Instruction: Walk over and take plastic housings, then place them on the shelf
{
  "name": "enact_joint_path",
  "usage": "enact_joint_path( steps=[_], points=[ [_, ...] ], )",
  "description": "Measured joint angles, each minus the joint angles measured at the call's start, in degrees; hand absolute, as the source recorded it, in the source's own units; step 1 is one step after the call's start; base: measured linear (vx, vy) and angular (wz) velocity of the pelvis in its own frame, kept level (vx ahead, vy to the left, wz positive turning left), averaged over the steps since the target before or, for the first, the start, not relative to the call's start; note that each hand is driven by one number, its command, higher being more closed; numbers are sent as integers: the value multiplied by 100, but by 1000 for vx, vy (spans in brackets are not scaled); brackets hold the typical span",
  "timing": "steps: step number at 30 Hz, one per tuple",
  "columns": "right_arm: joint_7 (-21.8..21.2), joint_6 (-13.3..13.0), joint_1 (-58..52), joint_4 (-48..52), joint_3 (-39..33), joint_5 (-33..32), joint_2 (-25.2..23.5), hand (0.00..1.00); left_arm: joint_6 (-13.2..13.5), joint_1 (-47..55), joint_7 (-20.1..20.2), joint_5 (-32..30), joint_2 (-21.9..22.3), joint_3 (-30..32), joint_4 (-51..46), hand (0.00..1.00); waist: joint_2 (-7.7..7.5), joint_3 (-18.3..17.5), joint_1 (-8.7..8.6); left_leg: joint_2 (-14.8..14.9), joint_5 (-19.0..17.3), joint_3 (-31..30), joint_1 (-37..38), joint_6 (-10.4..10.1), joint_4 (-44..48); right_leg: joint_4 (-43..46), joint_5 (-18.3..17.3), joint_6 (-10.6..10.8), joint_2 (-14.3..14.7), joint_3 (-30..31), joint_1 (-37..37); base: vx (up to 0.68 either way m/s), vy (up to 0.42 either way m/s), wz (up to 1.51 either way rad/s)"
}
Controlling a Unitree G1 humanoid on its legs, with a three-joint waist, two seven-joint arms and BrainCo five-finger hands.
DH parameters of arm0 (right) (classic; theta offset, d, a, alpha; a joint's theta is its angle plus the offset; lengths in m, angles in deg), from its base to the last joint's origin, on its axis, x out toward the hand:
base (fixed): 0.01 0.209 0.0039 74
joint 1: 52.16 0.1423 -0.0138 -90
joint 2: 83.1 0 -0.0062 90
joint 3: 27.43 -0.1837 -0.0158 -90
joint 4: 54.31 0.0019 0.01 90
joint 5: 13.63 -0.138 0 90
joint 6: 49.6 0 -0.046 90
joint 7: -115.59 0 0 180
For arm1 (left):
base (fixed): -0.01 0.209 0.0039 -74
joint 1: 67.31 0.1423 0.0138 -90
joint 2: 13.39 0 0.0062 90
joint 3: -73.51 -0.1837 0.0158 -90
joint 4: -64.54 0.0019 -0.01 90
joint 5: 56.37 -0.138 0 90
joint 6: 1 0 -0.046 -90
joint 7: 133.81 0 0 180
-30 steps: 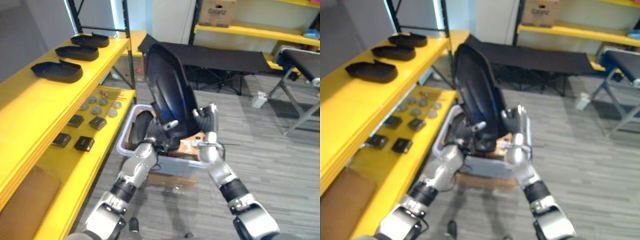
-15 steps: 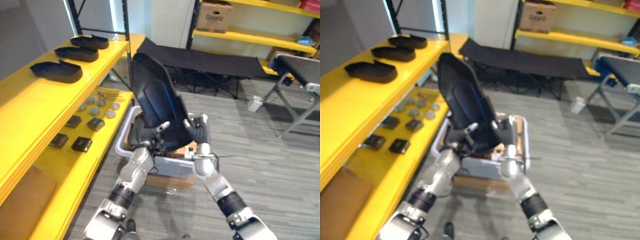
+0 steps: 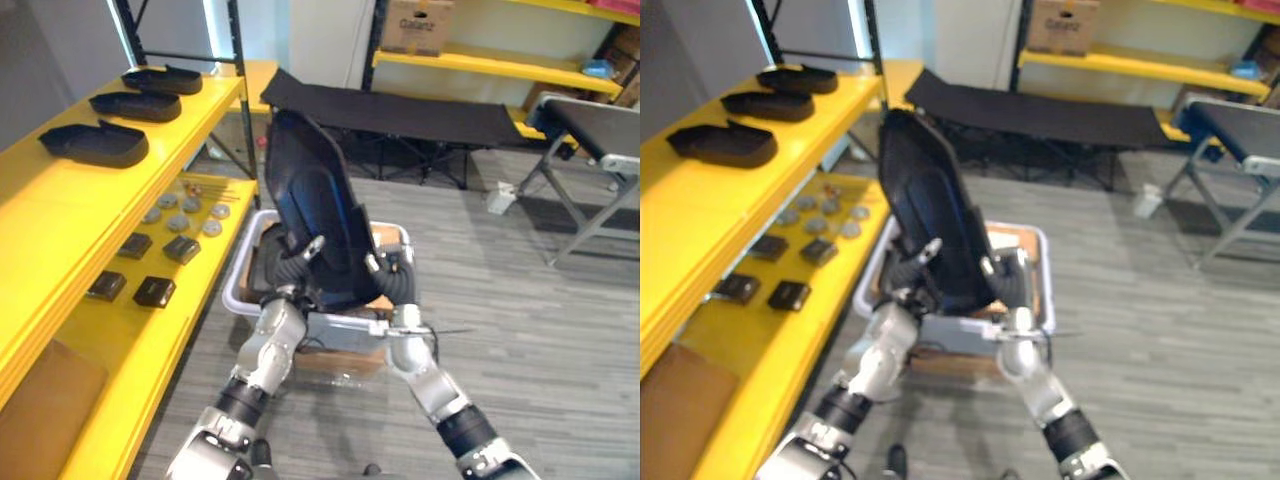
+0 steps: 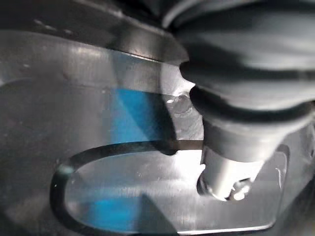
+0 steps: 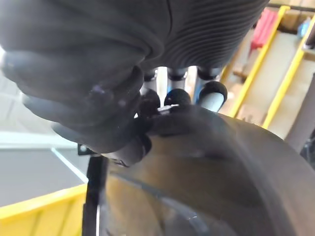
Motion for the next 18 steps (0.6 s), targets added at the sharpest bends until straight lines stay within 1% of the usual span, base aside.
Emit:
enact_joint_path(
  steps=[3,6,7,9,11,13,15,17,18],
  points=[
    [0,-14,-92,1,27,-1,4,100,5,92,17,-2,0,-21,-11,100,0,0,-2,1,-3,5,0,2,0,0,-3,2,-1,18,-4,0,0,0],
    [-3,-147,-152,5,35,-13,27,100,10,211,17,-103,-11,-32,-173,100,0,0,-6,0,-10,12,-1,12,0,1,-3,2,-3,30,-8,0,0,0],
    [-29,-189,-156,11,34,-59,29,0,37,220,18,-189,-18,-43,-198,100,0,0,-5,-1,-11,12,-2,13,0,1,-3,3,-3,31,-8,0,0,0],
    [-173,-282,-179,43,32,-238,51,0,96,224,21,-342,-59,-47,-258,100,0,0,-5,-1,-12,11,-4,14,0,1,-4,5,-4,31,-9,0,0,0],
    [-366,-397,-307,209,34,-359,129,0,142,263,116,-526,-166,-62,-400,100,-2,1,-2,-1,-13,5,-10,15,0,1,-7,8,-8,30,-9,0,0,0],
    [-437,-446,-367,225,42,-478,159,0,184,336,134,-724,-183,-60,-543,100,-3,1,-2,-7,-13,-2,-29,16,1,1,-10,11,-9,29,-20,0,0,0],
    [-589,-440,-398,225,48,-617,221,0,212,383,122,-980,-211,-61,-638,100,-3,1,1,-7,-12,-7,-87,15,2,18,-9,10,-9,30,-81,0,0,0],
    [-625,-416,-412,221,73,-633,259,0,267,395,103,-1209,-240,-68,-675,100,-5,4,4,-6,-7,-14,-151,11,5,31,-1,2,-9,30,-134,0,0,0],
    [-625,-373,-406,220,102,-633,289,0,393,398,32,-1431,-282,-112,-726,100,-9,22,9,0,5,-11,-212,2,13,95,-7,-6,-9,37,-228,0,0,0]
  ],
)
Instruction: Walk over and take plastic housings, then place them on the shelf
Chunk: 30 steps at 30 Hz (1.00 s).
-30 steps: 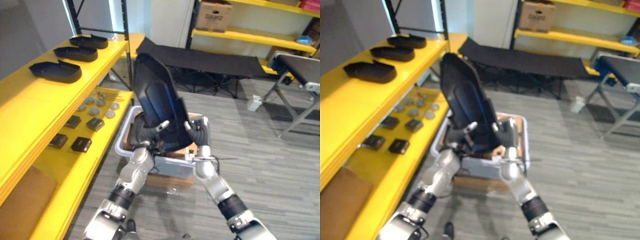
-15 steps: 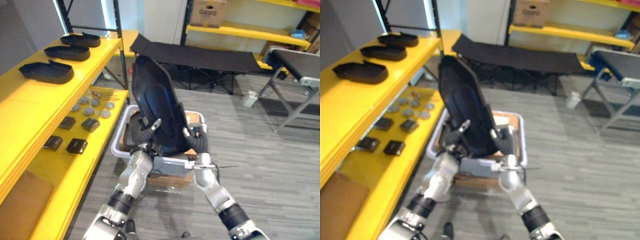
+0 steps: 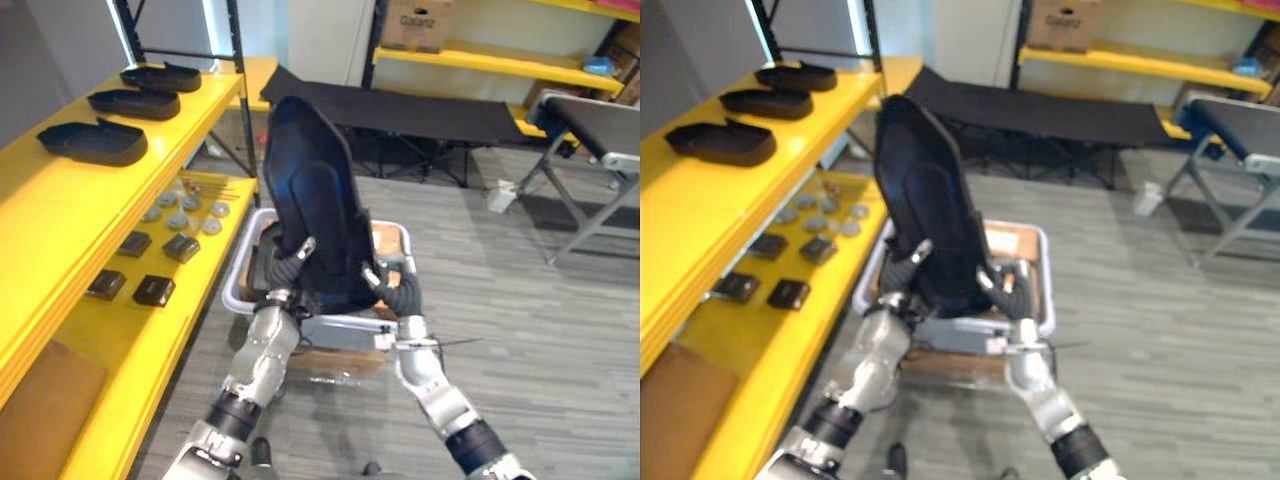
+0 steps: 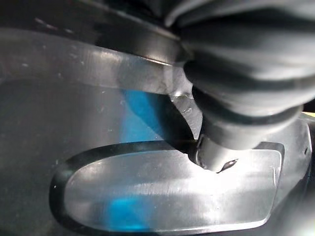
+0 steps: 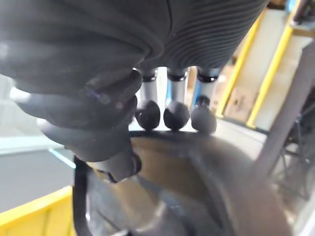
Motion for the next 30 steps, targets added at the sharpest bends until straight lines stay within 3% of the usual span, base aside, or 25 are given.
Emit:
enact_joint_path(
  steps=[4,11,17,22,30],
  points=[
    [32,18,117,-39,-11,-53,37,0,449,-26,-411,-950,-93,-117,-373,100,-71,293,6,15,94,-8,-289,23,22,284,-36,-24,14,11,-413,-24,-1,0],
    [208,9,393,48,-102,-454,-10,0,603,-348,-1373,-2602,-79,-155,-814,100,24,857,36,3,150,-29,-592,84,22,474,-62,-27,-3,36,-781,-32,9,2],
    [-389,7,405,392,-293,-1615,-64,0,420,-555,-2333,-3759,93,-109,-835,100,152,1074,-11,-12,192,-39,-722,83,25,635,-140,1,-3,44,-982,23,-6,1],
    [-1086,-13,88,532,-721,-2406,-253,0,381,-359,-2814,-4086,162,231,-490,100,186,1327,-64,-32,189,-38,-411,63,26,822,-263,-50,-36,34,-759,61,-22,-1],
    [-1958,-806,-738,940,-2406,-3597,-242,0,735,592,-2931,-4309,115,1486,-532,100,214,1341,-169,-59,90,-47,-301,45,26,1080,-523,-54,-97,25,-765,14,-4,2]
  ],
)
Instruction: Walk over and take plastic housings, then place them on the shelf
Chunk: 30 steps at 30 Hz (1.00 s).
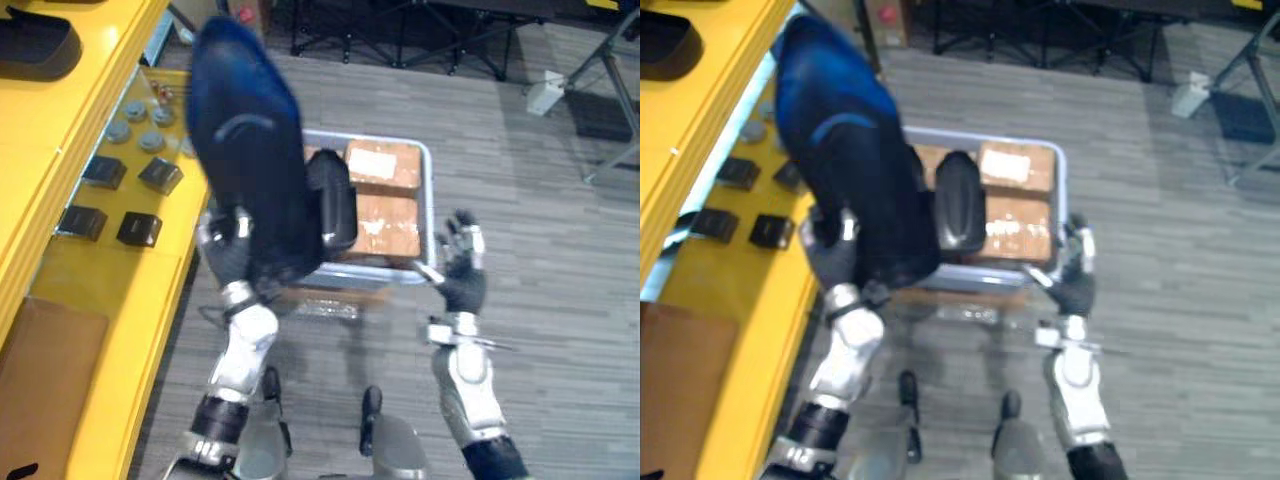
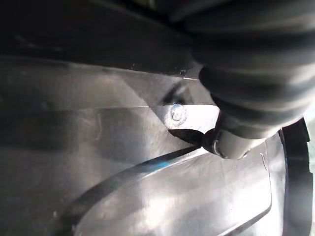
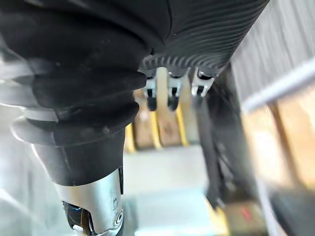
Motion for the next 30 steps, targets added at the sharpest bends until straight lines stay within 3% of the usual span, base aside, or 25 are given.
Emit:
enact_joint_path(
  steps=[9,13,17,22,25,30],
  points=[
    [-532,-86,-206,231,-503,-521,-6,0,418,142,-61,-174,11,328,3,100,128,54,-135,11,-28,37,23,-8,-2,-38,-34,-4,4,30,-8,-8,3,-1],
    [-82,162,-431,49,-1148,-522,-48,0,622,345,-12,-121,20,493,-55,100,165,37,-153,9,-29,57,21,-6,-1,-94,48,58,21,92,5,51,-11,-5],
    [187,499,-516,-411,-1505,-604,-57,0,634,586,261,104,24,618,-385,100,190,38,-159,4,-35,56,21,-15,-1,-115,51,61,21,102,13,49,-10,-2],
    [186,838,-412,-864,-2075,-729,232,0,638,862,672,439,-7,1146,-715,100,467,-22,-141,-39,-34,-184,71,-13,-2,-178,31,64,-4,-146,258,12,5,22],
    [193,862,-194,-943,-2091,-673,456,0,709,1215,780,613,-108,1594,-1051,100,589,-123,-56,-53,-35,-355,142,-15,-3,-185,-56,45,-7,-347,451,-1,-8,36],
    [220,976,262,-912,-1800,-366,604,0,874,1988,973,745,-198,2435,-1728,100,782,-419,360,-122,-37,-781,134,-13,-5,-338,-168,50,-19,-816,760,0,-25,44]
  ],
)
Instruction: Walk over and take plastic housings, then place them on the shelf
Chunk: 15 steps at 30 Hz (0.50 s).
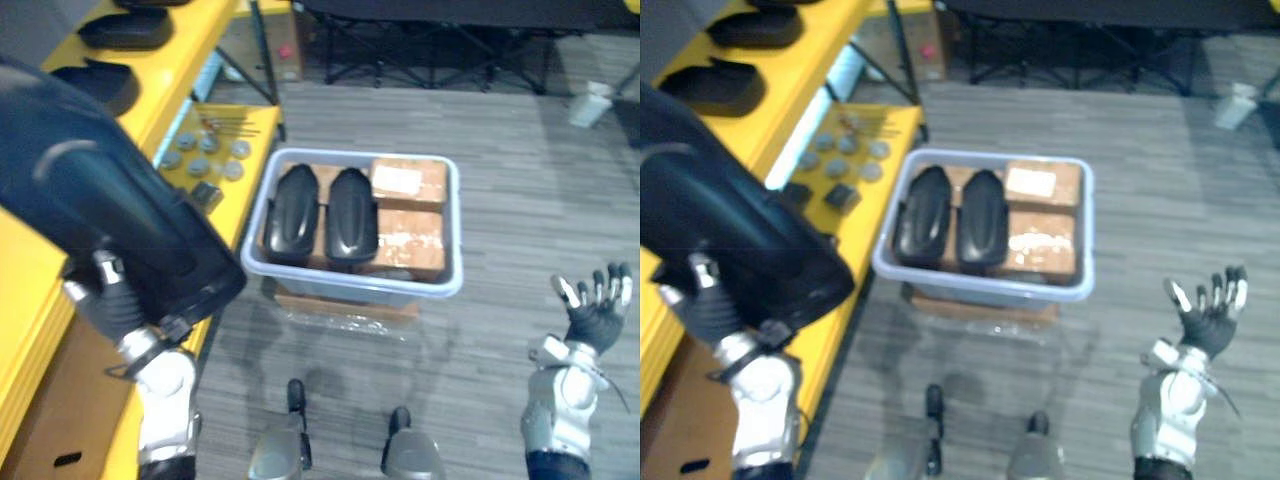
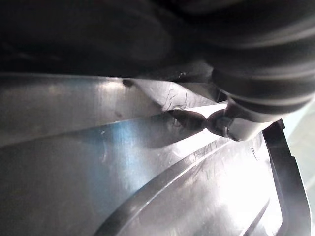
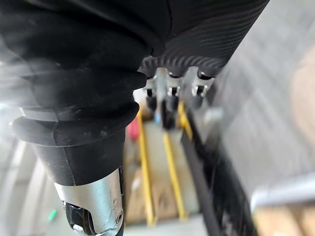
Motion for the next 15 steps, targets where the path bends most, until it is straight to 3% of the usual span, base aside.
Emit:
enact_joint_path(
  steps=[4,5,7,8,15],
  points=[
    [-32,169,433,-6,788,220,-25,0,4,412,140,1,5,333,-73,100,-27,-286,331,-85,26,-280,32,-24,2,-76,35,68,-19,-313,260,66,-37,37],
    [-55,261,621,-40,1008,315,-73,0,4,509,214,9,12,395,-83,100,-56,-333,451,-103,32,-326,45,-29,2,-123,37,72,-18,-392,354,61,-45,37],
    [-88,369,824,-74,1288,439,-154,0,4,637,365,65,21,520,-83,100,-109,-352,519,-145,32,-469,82,-29,2,-179,36,73,-20,-533,494,28,-38,36],
    [-137,490,935,-92,1576,554,-213,0,4,762,538,214,60,602,-90,100,-182,-408,651,-176,28,-521,111,-31,1,-239,29,75,-28,-622,586,7,-29,28],
    [-161,882,1045,-371,2111,892,-436,0,-4,1298,1010,525,488,982,-102,100,-430,-527,1063,-276,17,-819,60,-20,-9,-257,-121,60,-70,-939,735,-16,-14,27]
  ],
)
